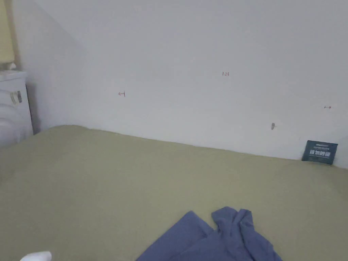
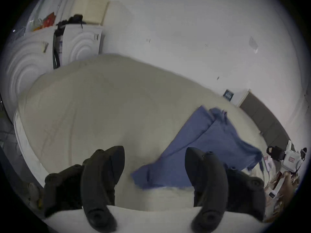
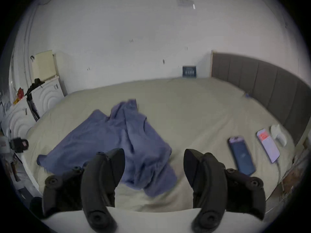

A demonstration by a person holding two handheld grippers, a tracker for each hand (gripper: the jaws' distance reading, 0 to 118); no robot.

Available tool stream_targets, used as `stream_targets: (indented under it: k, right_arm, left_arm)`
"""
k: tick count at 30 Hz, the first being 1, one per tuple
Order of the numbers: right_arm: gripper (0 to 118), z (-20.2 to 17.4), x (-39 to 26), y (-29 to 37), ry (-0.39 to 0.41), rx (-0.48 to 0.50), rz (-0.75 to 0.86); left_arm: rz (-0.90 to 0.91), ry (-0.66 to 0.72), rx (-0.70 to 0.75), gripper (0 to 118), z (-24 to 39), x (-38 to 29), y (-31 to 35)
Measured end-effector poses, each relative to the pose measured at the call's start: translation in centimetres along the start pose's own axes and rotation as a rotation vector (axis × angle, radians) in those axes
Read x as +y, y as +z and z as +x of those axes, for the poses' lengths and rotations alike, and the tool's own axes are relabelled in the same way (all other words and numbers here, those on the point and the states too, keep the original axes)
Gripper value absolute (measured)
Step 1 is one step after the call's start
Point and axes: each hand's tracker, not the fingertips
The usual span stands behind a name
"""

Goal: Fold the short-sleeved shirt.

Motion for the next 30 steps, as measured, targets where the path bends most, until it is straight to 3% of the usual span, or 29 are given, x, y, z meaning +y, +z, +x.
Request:
stream_targets:
  k: [2,5,7,8,9,10,11,12,17,23,28,30]
  right_arm:
    - [78,-1.0,1.8,1.0,0.033,-0.021,0.058]
    - [79,-2.3,3.8,2.3,0.045,-0.016,0.151]
    - [77,-3.3,4.6,3.1,0.053,-0.031,0.177]
    - [69,-3.5,4.7,3.5,0.057,-0.040,0.178]
    - [45,-3.7,4.9,3.8,0.059,-0.039,0.178]
    - [17,-3.9,4.9,4.1,0.064,-0.029,0.184]
    - [1,-4.1,4.8,4.3,0.072,-0.018,0.195]
    - [0,-4.3,4.5,4.6,0.083,-0.024,0.209]
    - [0,-4.9,3.2,5.7,0.103,0.001,0.204]
    - [0,-4.9,2.7,5.8,0.103,0.027,0.165]
    - [0,-5.1,1.9,5.4,0.124,0.054,0.130]
    - [0,-5.1,1.4,5.2,0.126,0.065,0.118]
  left_arm:
    - [0.082,-0.039,-0.018,81,0.8,0.9,-0.2]
    - [0.213,-0.142,-0.034,79,4.3,4.3,4.6]
    - [0.313,-0.186,-0.013,69,6.2,5.1,5.3]
    - [0.345,-0.196,-0.028,51,7.0,5.3,5.6]
    - [0.366,-0.202,-0.046,14,7.6,5.4,5.9]
    - [0.361,-0.204,-0.067,8,8.1,5.4,6.1]
    - [0.357,-0.204,-0.065,8,8.5,5.3,6.2]
    - [0.355,-0.201,-0.067,2,8.8,5.3,6.2]
    - [0.281,-0.216,-0.145,0,8.5,5.0,5.7]
    - [-0.003,-0.240,-0.203,0,5.7,6.5,3.3]
    - [-0.168,-0.270,-0.112,0,2.4,9.2,-0.1]
    - [-0.136,-0.340,-0.072,0,1.8,9.9,-0.8]
